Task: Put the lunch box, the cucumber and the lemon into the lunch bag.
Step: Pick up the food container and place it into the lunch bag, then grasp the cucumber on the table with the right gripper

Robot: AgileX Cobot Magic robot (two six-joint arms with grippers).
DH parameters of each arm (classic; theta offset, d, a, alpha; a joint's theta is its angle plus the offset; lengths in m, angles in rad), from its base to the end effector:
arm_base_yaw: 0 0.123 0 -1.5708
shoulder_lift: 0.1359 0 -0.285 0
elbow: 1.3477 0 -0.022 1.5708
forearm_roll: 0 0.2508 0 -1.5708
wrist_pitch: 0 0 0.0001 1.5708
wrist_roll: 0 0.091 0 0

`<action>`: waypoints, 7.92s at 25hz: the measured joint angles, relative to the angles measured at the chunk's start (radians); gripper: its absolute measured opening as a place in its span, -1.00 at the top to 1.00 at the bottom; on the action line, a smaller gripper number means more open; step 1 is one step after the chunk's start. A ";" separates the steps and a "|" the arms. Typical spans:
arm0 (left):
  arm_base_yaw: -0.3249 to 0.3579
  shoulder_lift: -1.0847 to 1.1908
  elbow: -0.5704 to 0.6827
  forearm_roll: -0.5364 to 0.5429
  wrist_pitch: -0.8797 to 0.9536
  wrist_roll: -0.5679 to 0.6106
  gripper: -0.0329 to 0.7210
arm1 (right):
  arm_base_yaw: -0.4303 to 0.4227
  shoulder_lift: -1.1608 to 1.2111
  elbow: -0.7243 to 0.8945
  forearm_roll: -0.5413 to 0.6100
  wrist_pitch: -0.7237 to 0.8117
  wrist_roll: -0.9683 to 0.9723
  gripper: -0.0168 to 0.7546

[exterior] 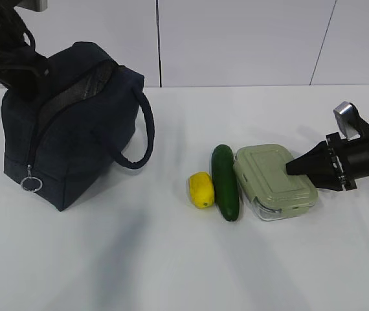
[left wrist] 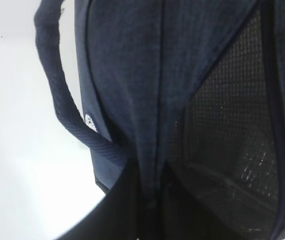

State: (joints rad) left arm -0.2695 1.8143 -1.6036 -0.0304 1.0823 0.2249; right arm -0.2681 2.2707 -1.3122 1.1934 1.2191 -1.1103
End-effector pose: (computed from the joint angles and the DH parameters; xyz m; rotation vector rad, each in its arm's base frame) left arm 0.3748 -0.1061 0.2937 0.6669 2.6956 -0.0524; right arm 0.3930 -0.0256 0.0922 -0.0941 2.5050 1.4254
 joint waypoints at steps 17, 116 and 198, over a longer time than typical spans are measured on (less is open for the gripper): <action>0.000 0.000 0.000 0.008 0.012 -0.002 0.86 | 0.002 -0.071 0.000 0.099 -0.081 0.067 0.01; -0.137 0.000 0.000 -0.330 0.060 -0.007 0.86 | 0.604 -0.024 -0.196 0.498 -0.299 -0.012 0.02; -0.165 0.081 0.000 -0.390 0.053 -0.007 0.86 | 0.541 0.007 -0.430 -0.741 -0.239 0.973 -0.35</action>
State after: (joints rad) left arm -0.4342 1.8949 -1.6039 -0.4203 1.1355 0.2174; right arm 0.2725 2.2772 -1.7421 0.4525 0.9797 -0.1369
